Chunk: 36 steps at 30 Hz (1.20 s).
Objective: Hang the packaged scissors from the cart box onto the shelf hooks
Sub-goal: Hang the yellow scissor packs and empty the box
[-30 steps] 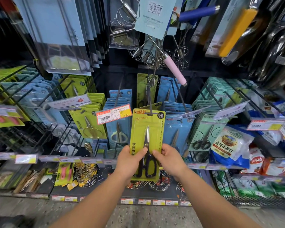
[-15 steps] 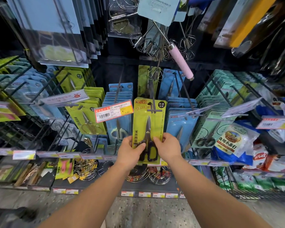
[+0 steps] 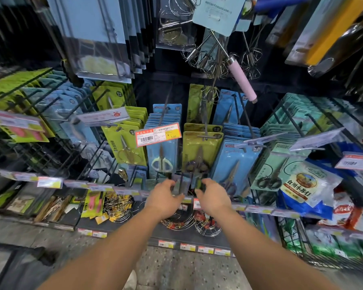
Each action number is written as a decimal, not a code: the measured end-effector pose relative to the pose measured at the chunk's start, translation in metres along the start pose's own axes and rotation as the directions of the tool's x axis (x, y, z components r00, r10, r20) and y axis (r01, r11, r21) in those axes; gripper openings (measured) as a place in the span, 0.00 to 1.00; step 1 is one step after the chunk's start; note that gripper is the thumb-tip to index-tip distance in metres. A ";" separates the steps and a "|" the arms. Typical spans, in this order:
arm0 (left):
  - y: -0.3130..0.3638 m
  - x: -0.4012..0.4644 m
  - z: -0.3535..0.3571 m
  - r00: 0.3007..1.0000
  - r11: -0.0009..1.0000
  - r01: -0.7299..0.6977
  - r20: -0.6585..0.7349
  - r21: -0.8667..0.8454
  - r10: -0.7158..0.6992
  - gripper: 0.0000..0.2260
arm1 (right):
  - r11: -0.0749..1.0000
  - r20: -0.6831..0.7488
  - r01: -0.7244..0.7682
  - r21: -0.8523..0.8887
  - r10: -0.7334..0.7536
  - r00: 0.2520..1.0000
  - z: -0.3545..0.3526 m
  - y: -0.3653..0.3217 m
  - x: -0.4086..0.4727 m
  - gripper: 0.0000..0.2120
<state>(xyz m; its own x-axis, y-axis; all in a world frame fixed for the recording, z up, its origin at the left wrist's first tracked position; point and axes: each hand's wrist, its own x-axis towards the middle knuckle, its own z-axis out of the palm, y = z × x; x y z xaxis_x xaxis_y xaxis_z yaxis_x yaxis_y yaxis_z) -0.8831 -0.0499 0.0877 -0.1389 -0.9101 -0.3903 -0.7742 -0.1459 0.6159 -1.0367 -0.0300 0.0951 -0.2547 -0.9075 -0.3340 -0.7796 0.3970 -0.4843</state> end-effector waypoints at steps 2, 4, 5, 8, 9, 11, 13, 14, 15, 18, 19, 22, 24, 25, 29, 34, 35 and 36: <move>-0.005 -0.010 -0.008 1.000 0.992 0.006 -0.026 0.130 -0.003 0.27 | 0.992 0.054 0.089 -0.088 -0.084 0.995 0.008 -0.007 -0.006 0.19; -0.011 -0.015 -0.014 0.999 0.973 0.011 -0.041 0.229 -0.001 0.26 | 0.978 0.117 0.162 -0.134 -0.147 0.982 0.016 -0.014 -0.009 0.19; -0.016 -0.019 -0.018 0.999 0.965 0.021 -0.051 0.260 -0.008 0.25 | 0.968 0.148 0.199 -0.150 -0.177 0.973 0.021 -0.019 -0.012 0.19; -0.036 -0.032 -0.032 0.996 0.943 0.025 -0.087 0.332 0.005 0.24 | 0.937 0.194 0.292 -0.192 -0.256 0.947 0.036 -0.040 -0.021 0.17; -0.043 -0.037 -0.037 0.996 0.933 0.029 -0.094 0.359 0.005 0.24 | 0.924 0.206 0.322 -0.209 -0.280 0.938 0.042 -0.049 -0.025 0.17; -0.060 -0.048 -0.050 0.993 0.914 0.075 -0.111 0.399 -0.033 0.25 | 0.892 0.246 0.387 -0.236 -0.330 0.911 0.052 -0.069 -0.034 0.18; -0.081 -0.058 -0.062 0.986 0.905 0.137 -0.139 0.404 -0.087 0.25 | 0.848 0.299 0.462 -0.257 -0.385 0.873 0.062 -0.093 -0.040 0.20; -0.092 -0.064 -0.070 0.981 0.904 0.166 -0.156 0.395 -0.112 0.26 | 0.824 0.328 0.499 -0.268 -0.409 0.852 0.068 -0.107 -0.044 0.20; -0.104 -0.071 -0.079 0.975 0.904 0.195 -0.179 0.380 -0.135 0.26 | 0.802 0.351 0.533 -0.271 -0.433 0.830 0.074 -0.122 -0.049 0.20; -0.146 -0.095 -0.111 0.945 0.904 0.288 -0.246 0.316 -0.215 0.25 | 0.729 0.407 0.628 -0.272 -0.504 0.762 0.104 -0.174 -0.067 0.17; -0.161 -0.105 -0.123 0.932 0.900 0.318 -0.270 0.299 -0.240 0.24 | 0.697 0.418 0.661 -0.280 -0.531 0.737 0.117 -0.191 -0.074 0.16; -0.215 -0.132 -0.157 0.888 0.883 0.405 -0.334 0.239 -0.317 0.22 | 0.643 0.449 0.722 -0.255 -0.583 0.677 0.160 -0.245 -0.099 0.16; -0.252 -0.150 -0.179 0.863 0.866 0.455 -0.343 0.208 -0.371 0.23 | 0.613 0.479 0.756 -0.229 -0.605 0.636 0.190 -0.281 -0.116 0.17; -0.269 -0.159 -0.191 0.853 0.861 0.472 -0.347 0.191 -0.390 0.24 | 0.589 0.493 0.775 -0.228 -0.617 0.614 0.204 -0.299 -0.123 0.17; -0.333 -0.192 -0.234 0.795 0.826 0.544 -0.403 0.148 -0.452 0.25 | 0.503 0.522 0.837 -0.217 -0.665 0.535 0.257 -0.366 -0.155 0.19; -0.397 -0.234 -0.278 0.719 0.773 0.628 -0.448 0.091 -0.531 0.25 | 0.402 0.559 0.896 -0.185 -0.707 0.433 0.310 -0.434 -0.196 0.18; -0.408 -0.242 -0.285 0.708 0.766 0.638 -0.451 0.079 -0.544 0.25 | 0.378 0.566 0.907 -0.184 -0.714 0.412 0.318 -0.444 -0.203 0.18; -0.417 -0.248 -0.290 0.697 0.760 0.647 -0.453 0.063 -0.556 0.25 | 0.365 0.574 0.914 -0.179 -0.716 0.398 0.325 -0.454 -0.210 0.18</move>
<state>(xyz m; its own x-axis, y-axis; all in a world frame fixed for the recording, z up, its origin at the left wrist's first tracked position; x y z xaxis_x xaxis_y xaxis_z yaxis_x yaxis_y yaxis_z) -0.3464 0.1243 0.1263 0.6132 -0.7287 -0.3048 -0.7169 -0.6755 0.1727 -0.4433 0.0251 0.1222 0.7848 -0.5669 -0.2506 -0.6196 -0.7087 -0.3373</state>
